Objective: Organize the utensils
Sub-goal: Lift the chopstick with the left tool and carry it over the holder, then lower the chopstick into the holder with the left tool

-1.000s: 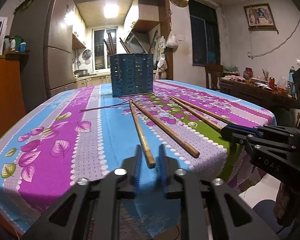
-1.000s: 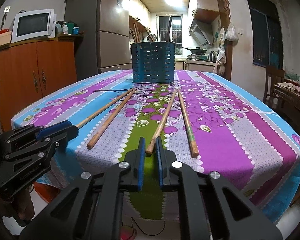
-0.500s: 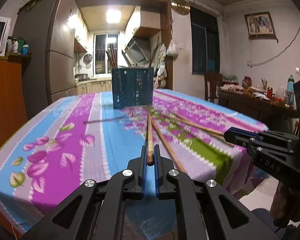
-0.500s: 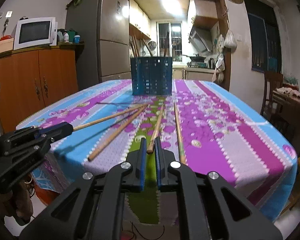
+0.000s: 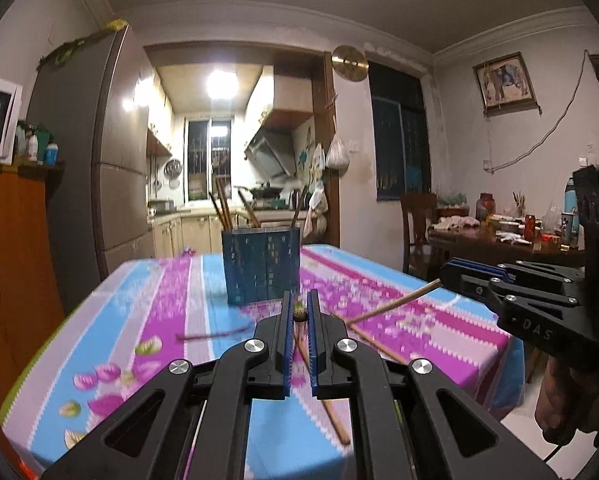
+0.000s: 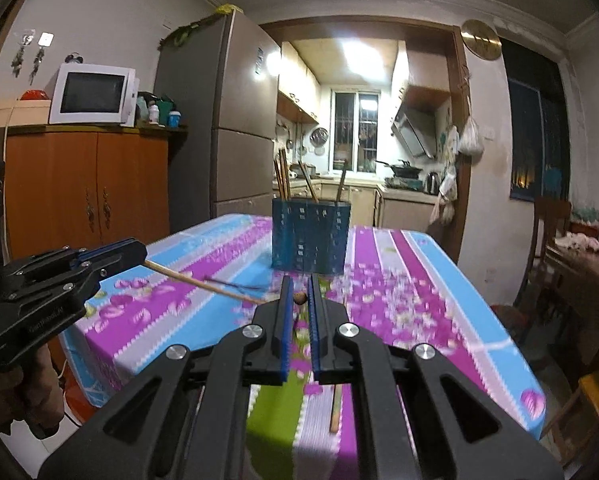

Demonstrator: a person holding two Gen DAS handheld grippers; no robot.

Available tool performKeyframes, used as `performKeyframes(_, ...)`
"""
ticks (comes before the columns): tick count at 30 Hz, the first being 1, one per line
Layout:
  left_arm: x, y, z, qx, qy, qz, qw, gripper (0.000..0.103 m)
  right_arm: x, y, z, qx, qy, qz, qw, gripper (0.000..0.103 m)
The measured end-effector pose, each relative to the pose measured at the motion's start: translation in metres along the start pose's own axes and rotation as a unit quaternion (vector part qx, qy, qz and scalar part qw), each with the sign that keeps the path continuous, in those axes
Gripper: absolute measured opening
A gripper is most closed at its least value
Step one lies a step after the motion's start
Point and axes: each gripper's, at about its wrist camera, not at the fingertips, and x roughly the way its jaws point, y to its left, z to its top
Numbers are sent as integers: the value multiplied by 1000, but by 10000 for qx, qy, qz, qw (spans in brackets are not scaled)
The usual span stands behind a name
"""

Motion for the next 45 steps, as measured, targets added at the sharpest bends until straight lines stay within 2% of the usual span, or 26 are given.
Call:
performKeyframes(6,10,-4,31,155,-255,-34,9995,8,11,-10,33,-112,-47,196,9997,5)
performKeyframes(13,30,-4,64,279,-358,-68,9989,8,29,-27,63,-51,68,356,9993,5)
performKeyframes(25,62,16,88,54,-132,-220,9997,8,48,-35,102,68,358,691,9969,5)
performKeyframes(37,69,18,118,189,-137,-168,9996,8,59,-45,135,97,239,746,9969,5)
performKeyframes(45,75,20,145,260,-163,-104,9995,8,69,-58,172,105,-16,747,9972,5)
